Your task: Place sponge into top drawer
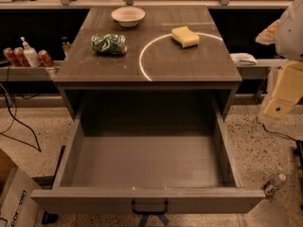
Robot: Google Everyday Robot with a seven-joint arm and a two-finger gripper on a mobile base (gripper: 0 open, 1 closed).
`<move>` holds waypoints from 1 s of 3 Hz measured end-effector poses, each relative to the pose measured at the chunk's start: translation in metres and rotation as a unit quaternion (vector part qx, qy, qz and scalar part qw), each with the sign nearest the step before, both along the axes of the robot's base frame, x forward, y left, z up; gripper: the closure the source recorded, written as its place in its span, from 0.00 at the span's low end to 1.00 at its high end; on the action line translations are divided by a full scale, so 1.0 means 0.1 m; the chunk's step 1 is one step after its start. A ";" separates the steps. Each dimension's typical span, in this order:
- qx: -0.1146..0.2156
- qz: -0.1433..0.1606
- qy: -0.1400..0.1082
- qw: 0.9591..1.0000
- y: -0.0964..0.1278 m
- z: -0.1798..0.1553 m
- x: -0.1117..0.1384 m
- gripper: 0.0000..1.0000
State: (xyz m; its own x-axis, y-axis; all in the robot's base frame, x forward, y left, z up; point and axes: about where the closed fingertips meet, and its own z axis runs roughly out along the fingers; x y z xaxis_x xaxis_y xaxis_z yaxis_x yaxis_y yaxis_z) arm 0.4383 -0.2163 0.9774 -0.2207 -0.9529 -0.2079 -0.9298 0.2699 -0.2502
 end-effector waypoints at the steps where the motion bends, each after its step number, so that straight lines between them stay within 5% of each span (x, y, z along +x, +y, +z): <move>1: 0.000 0.000 0.000 1.000 0.00 0.00 0.00 0.00; 3: 0.056 0.018 -0.047 0.997 0.33 -0.01 0.41 0.00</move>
Offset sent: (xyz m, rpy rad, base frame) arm 0.0389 0.0398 -0.0040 0.1051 -0.0932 0.0667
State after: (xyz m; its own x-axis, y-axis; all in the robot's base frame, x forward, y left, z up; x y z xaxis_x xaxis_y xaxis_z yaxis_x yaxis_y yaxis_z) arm 0.4788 -0.1832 0.9765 -0.1616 -0.9291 -0.3325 -0.9128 0.2688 -0.3075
